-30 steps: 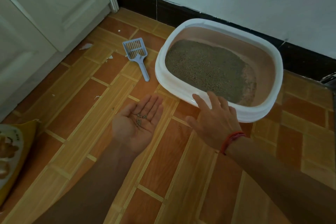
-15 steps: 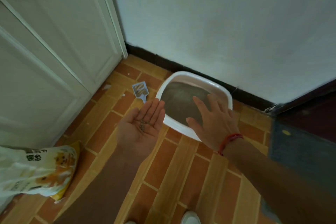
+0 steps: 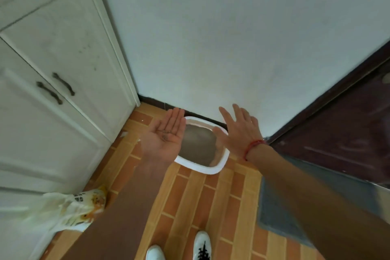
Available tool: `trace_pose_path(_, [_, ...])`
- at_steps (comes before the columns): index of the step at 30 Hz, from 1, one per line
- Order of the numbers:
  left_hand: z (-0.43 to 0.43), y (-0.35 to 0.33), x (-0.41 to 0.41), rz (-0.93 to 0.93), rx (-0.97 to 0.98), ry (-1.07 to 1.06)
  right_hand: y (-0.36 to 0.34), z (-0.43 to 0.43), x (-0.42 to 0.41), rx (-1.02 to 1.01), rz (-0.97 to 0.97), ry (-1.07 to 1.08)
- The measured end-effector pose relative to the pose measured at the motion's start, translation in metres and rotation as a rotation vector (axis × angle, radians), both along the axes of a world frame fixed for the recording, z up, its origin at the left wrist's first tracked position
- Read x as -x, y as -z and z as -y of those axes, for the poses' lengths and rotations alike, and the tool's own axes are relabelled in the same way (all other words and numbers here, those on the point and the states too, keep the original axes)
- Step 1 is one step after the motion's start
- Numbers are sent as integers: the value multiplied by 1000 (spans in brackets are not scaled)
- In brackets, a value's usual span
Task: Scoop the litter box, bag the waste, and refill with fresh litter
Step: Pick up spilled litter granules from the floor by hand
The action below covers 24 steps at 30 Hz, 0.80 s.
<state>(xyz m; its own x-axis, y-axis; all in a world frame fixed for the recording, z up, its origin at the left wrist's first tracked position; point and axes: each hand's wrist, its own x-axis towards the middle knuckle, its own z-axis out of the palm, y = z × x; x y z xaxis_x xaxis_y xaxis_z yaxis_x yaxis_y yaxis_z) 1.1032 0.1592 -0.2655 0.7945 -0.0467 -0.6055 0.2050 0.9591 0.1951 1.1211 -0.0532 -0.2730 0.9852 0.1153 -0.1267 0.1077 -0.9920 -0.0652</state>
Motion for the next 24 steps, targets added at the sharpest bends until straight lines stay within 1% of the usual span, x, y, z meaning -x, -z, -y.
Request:
trace_pose_path(5, [14,-68,4,59,13,36,-64,19,16,11,20,48])
trace_pose_path(10, [34,-113,5,106,5,46,-108,38,26,7,60,97])
trace_pose_path(15, [53,-132,7,125,2,92,-132,59,34,11,86,133])
trace_pose_path(19, [69,-136,7,145,-3,112,-136,79,42,36,100,165])
trace_pose_path(24, [91,-145,8,148,-19,205,-142,99,59,52,121,249])
